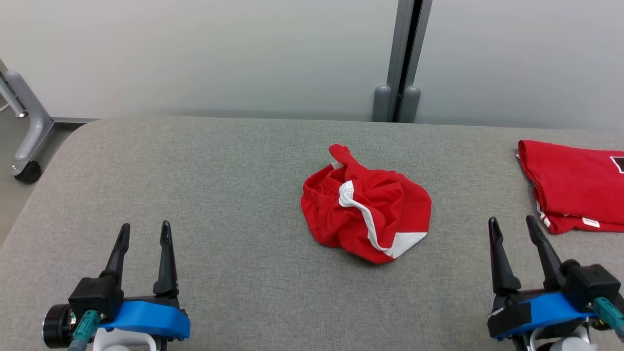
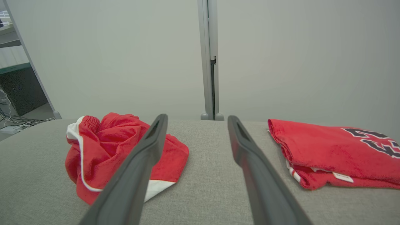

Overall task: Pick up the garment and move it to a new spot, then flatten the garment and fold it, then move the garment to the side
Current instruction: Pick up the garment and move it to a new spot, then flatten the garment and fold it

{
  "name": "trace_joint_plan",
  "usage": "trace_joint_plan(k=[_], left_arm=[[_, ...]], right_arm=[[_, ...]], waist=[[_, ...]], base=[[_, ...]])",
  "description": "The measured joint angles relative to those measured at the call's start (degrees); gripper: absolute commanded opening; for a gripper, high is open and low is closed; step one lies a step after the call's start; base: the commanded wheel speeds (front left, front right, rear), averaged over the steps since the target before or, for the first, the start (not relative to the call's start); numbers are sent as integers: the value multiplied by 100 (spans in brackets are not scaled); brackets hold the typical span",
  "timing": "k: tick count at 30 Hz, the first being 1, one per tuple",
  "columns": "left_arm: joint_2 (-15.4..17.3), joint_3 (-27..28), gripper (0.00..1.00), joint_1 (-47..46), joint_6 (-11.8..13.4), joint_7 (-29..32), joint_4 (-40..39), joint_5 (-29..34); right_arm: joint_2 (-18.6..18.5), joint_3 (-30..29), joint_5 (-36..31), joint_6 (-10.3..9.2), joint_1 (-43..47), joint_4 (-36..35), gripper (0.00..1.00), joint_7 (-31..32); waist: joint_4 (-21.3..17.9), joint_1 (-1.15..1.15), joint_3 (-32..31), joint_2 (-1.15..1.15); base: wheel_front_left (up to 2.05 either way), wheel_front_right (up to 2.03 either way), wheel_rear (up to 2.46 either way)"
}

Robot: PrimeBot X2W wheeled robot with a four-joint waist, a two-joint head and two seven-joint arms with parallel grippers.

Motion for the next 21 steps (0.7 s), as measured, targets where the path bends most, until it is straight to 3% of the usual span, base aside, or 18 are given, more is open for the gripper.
trace_joint_plan(k=[21], left_arm=[[-314, 556, 100, 120, -348, 0, 90, 454]], right_arm=[[-1, 13, 111, 0, 273, -15, 100, 76]], waist=[[-148, 0, -47, 0]], base=[[0, 0, 0]])
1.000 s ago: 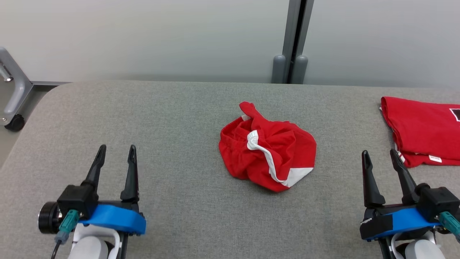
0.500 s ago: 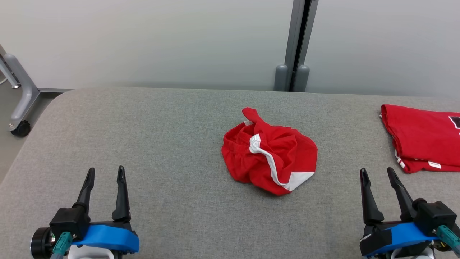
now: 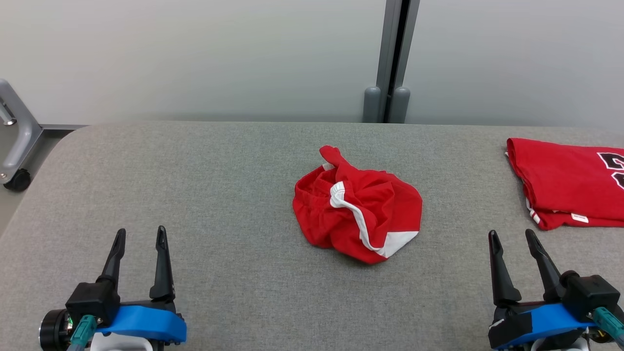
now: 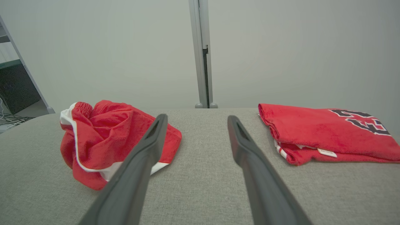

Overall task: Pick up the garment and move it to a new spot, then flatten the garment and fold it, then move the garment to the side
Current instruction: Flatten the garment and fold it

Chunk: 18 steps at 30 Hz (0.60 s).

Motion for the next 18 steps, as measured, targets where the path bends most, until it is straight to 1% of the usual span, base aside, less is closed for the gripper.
trace_joint_plan(k=[13, 15, 18], left_arm=[[-143, 153, 100, -33, -136, 0, 140, 135], [-170, 104, 100, -154, -156, 0, 142, 160], [-233, -92, 100, -471, -258, 0, 143, 202]], right_arm=[[0, 16, 7, 0, -3, 1, 100, 0], [0, 25, 8, 0, -10, 1, 100, 0], [1, 49, 7, 0, -40, 0, 100, 1]], waist=[[-44, 0, 48, 0], [-64, 0, 78, 0], [-111, 1, 153, 0]], base=[[0, 0, 0], [0, 0, 0], [0, 0, 0]])
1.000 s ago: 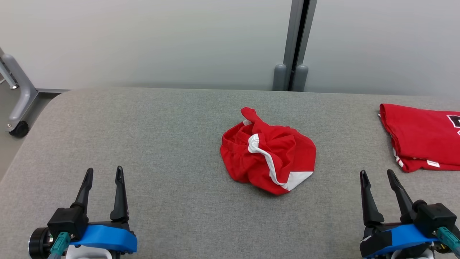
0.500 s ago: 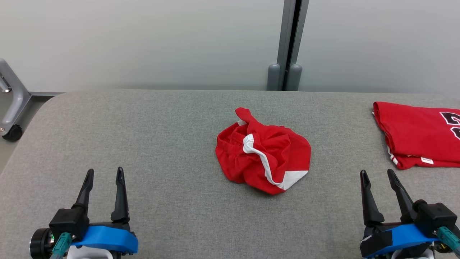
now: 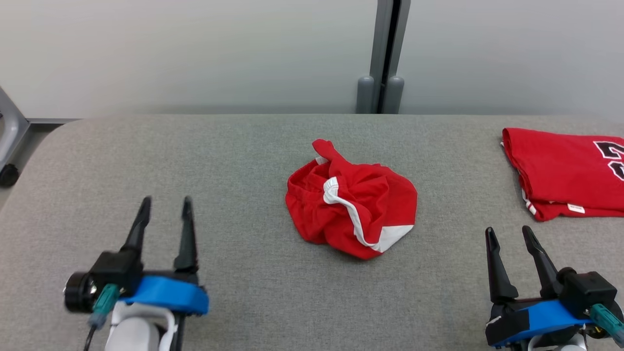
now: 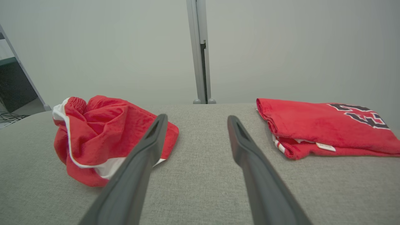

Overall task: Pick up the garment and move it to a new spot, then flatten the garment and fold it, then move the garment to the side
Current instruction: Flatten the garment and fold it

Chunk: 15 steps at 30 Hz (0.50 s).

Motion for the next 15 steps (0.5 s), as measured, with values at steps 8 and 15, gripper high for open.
trace_joint_plan(k=[8, 15], left_arm=[[-81, -910, 100, -1083, -147, 33, 215, 60], [-37, -1947, 100, -1930, -181, 497, 519, -368]], right_arm=[[0, 62, -8, 0, -116, 4, 100, 7], [1, 87, -5, 0, -209, 49, 100, -14]], waist=[[-271, 0, 183, 0], [-613, 0, 358, 0]], base=[[0, 0, 0], [0, 0, 0]])
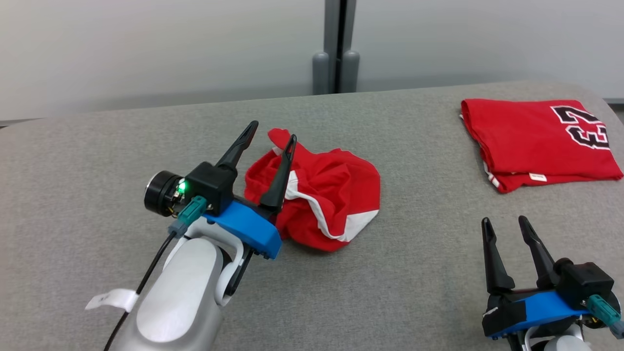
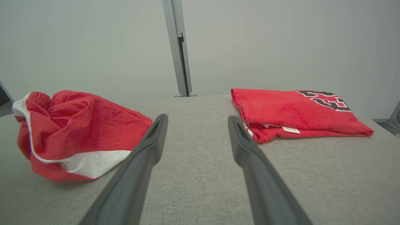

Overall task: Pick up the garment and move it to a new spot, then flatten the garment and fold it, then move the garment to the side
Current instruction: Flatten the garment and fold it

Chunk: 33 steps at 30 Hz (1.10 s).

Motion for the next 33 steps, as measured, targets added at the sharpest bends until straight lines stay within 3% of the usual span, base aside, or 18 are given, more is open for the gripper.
trace_joint_plan(k=[7, 14, 22, 23, 25, 26, 33], left_arm=[[265, -913, 100, -332, -1, 523, 510, -547], [434, -1124, 100, -336, -1, 641, 1129, -867], [338, -1365, 100, -506, -1, 538, 1944, -1135], [313, -1384, 85, -524, -1, 500, 2041, -1181], [303, -1432, 17, -549, -1, 416, 2229, -1210], [296, -1428, 0, -550, -1, 322, 2290, -1236], [290, -1227, 0, -537, 54, -264, 2385, -1384]], right_arm=[[-1, -54, 0, 0, -91, 21, 100, -48], [-1, -90, -2, 0, -122, 25, 100, -67], [0, -23, -4, 0, -238, 54, 100, -82], [0, -37, -13, 0, -238, 56, 100, -82], [-1, -70, -30, 0, -241, 55, 100, -99], [-1, -96, -41, 0, -240, 55, 100, -99], [-1, -163, -35, 0, -152, 54, 100, -100]], waist=[[-287, 0, 154, 0], [-354, 0, 237, 0], [-431, 0, 330, 0], [-442, 0, 326, 0], [-453, 0, 309, 0], [-445, 0, 293, 0], [-143, -1, 106, 0]], base=[[0, 0, 0], [0, 0, 0], [0, 0, 0], [0, 0, 0], [0, 0, 0], [0, 0, 0], [0, 0, 0]])
